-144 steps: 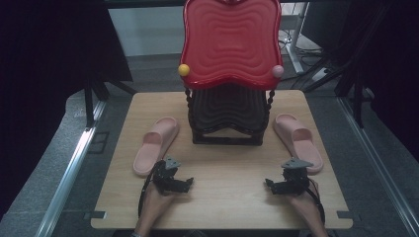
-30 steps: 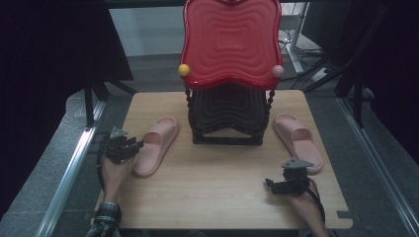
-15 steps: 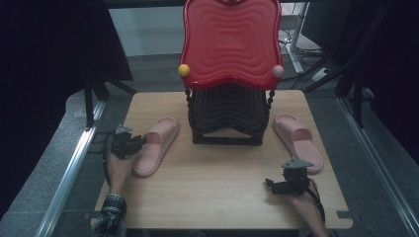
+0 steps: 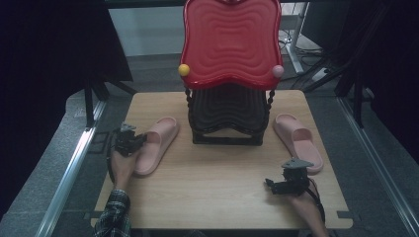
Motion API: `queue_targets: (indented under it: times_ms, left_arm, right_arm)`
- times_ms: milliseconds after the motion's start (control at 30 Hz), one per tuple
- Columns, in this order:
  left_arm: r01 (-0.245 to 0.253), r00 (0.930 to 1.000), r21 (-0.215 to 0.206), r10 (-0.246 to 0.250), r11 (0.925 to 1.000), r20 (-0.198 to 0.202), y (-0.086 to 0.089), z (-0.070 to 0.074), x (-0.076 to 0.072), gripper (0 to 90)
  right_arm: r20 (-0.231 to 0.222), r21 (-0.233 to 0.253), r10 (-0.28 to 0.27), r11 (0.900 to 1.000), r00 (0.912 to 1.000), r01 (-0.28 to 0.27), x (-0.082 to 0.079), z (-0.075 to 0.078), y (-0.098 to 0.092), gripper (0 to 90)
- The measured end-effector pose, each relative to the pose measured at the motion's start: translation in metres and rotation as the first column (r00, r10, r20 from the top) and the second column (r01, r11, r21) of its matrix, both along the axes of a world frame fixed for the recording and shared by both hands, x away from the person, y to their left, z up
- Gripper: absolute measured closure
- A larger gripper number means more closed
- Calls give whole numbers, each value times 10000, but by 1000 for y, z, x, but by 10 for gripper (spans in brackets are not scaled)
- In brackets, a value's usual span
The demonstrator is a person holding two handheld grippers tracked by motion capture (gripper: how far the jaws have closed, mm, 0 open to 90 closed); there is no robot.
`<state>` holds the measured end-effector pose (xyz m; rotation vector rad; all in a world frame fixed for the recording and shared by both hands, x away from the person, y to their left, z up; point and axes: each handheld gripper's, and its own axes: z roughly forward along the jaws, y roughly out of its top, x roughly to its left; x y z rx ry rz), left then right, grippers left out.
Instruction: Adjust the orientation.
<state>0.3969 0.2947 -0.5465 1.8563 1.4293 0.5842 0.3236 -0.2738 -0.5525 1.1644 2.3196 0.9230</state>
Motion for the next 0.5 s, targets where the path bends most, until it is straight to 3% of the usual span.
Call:
queue_targets:
  times_ms: [200, 500]
  left_arm:
    - [-196, 9996, 92, 194, 9998, 205, -2, 2, -1, 836]
    - [-827, 9906, -98, 833, 9965, 1088, -1, 11, -5, 839]
  right_arm:
    - [22, -3, 19, 10000, 10000, -19, 0, 0, 0, 23]
    - [28, -8, 18, 10000, 10000, -18, 0, 0, 0, 23]
